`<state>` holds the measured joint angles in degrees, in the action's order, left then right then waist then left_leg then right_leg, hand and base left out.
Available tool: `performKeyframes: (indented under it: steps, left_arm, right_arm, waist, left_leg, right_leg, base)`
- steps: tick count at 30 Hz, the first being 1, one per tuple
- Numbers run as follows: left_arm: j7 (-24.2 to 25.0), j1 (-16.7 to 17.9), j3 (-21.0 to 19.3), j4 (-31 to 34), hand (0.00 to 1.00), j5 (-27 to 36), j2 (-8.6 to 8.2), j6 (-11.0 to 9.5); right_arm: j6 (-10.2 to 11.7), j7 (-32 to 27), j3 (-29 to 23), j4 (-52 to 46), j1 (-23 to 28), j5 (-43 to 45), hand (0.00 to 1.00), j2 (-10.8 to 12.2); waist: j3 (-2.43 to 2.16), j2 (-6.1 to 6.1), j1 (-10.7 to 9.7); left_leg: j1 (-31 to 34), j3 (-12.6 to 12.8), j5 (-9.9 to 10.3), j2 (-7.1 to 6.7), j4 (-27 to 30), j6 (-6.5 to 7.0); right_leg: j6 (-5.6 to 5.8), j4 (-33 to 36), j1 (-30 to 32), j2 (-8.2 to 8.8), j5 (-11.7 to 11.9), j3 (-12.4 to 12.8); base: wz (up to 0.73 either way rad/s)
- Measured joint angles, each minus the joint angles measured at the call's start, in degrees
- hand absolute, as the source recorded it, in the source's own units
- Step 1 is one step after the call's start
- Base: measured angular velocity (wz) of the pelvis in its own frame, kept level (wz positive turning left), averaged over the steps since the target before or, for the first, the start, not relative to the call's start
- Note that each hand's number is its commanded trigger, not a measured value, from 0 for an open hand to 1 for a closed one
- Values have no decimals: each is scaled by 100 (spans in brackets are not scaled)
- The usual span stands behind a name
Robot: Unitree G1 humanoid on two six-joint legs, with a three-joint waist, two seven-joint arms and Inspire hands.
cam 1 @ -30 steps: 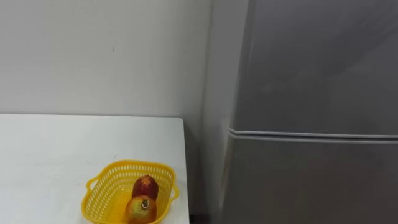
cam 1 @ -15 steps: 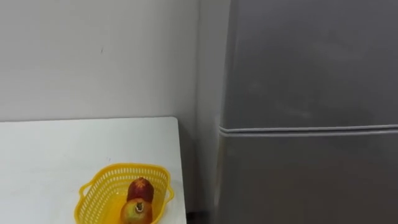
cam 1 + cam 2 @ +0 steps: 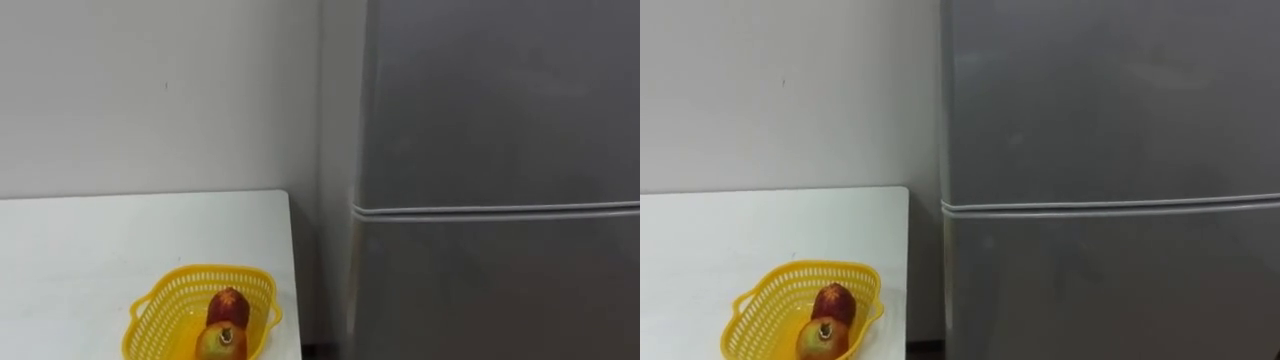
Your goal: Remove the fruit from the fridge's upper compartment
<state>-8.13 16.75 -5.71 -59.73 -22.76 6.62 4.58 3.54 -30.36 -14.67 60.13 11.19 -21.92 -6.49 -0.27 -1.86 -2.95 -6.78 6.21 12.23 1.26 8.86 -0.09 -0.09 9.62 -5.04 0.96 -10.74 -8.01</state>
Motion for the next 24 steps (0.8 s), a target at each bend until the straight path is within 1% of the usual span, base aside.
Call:
performKeyframes:
  steps: [1, 2, 4, 5, 7, 8, 10, 13, 14, 17, 19, 22, 24]
  left_arm:
    - [21, 5, -71, -6, 0, -18, -30, 28]
    - [41, 13, -126, -7, 0, -43, -43, 38]
    - [164, 57, -330, -31, 0, -49, -69, 78]
    - [172, 55, -371, -54, 0, -56, -71, 94]
    - [246, 107, -526, -90, 0, -111, -69, 215]
    - [259, 117, -536, -100, 0, -121, -68, 262]
    - [299, 145, -540, -112, 0, -121, -67, 366]
    - [359, 87, -511, -200, 0, -119, -67, 423]
    - [364, 71, -497, -224, 0, -119, -67, 430]
    - [373, 72, -290, -224, 0, -120, -72, 495]
    - [376, 42, -134, -272, 0, -121, -101, 535]
    - [377, 7, 35, -273, 0, -130, -131, 550]
    - [382, -36, 36, -276, 0, -136, -145, 575]
  right_arm:
    - [-34, 205, -5, 223, -14, 24, 0, -1]
    - [-66, 316, -17, 347, -26, 30, 0, -2]
    - [-183, 784, -4, 767, 7, 27, 0, -19]
    - [-218, 903, 8, 848, 10, 29, 0, -26]
    - [-363, 1305, 178, 1098, 53, 170, 0, -49]
    - [-402, 1389, 231, 1149, 62, 272, 0, -50]
    - [-570, 1728, 308, 1295, 50, 732, 0, -48]
    - [-746, 1967, 576, 1317, -36, 1179, 0, -48]
    - [-753, 1982, 641, 1317, -67, 1279, 0, -47]
    - [-802, 2055, 893, 1311, -238, 1687, 0, -50]
    - [-812, 2062, 1092, 1307, -378, 1955, 0, -49]
    - [-809, 2092, 1224, 1294, -456, 2074, 0, -49]
    - [-807, 2152, 1264, 1290, -459, 2179, 0, -49]
  waist:
    - [7, 9, 5]
    - [8, 8, 10]
    - [10, 1, 23]
    - [10, 2, 37]
    - [11, 4, 72]
    - [11, 7, 80]
    - [12, 15, 93]
    - [13, 14, 158]
    - [14, 15, 172]
    - [21, 25, 191]
    - [22, 56, 225]
    - [25, 85, 253]
    - [24, 95, 268]
  left_leg:
    - [-1, 0, 0, 0, -1, 0]
    - [-3, -9, 0, 0, 0, 0]
    - [-7, -27, 1, 0, -9, 0]
    - [-8, -27, 1, 1, -13, -1]
    - [-16, -28, 1, 2, -14, -1]
    - [-19, -27, 1, 2, -12, -1]
    - [-20, -37, 1, -1, -3, 0]
    - [-24, -25, 1, -2, 32, 0]
    - [-31, -18, 1, 0, 32, 0]
    - [-60, -22, 4, 4, 33, -1]
    - [-76, -31, 26, 8, 33, -3]
    - [-75, -34, 30, 8, 33, -2]
    - [-86, -34, 30, 8, 30, -2]
  right_leg:
    - [-3, -4, 11, 3, -12, 0]
    - [-4, 3, 13, 2, -15, 0]
    - [-4, 7, 7, 3, -28, -18]
    - [-4, 7, 7, 3, -29, -23]
    - [-5, 11, 6, 1, -27, -20]
    - [-7, 12, 5, 1, -26, -18]
    - [-7, 15, 1, 5, -24, -21]
    - [-7, 31, -9, 7, -24, -10]
    - [-7, 37, -9, 5, -24, -4]
    - [-9, 6, -61, -4, -14, -15]
    - [-9, 3, -86, -10, -14, -22]
    - [-8, -2, -92, -9, -12, -29]
    - [-8, 0, -101, -9, -12, -34]
  base:
    - [0]
    - [0]
    - [4]
    - [4]
    - [0]
    - [0]
    - [0]
    - [0]
    - [0]
    - [0]
    - [0]
    - [0]
    - [0]
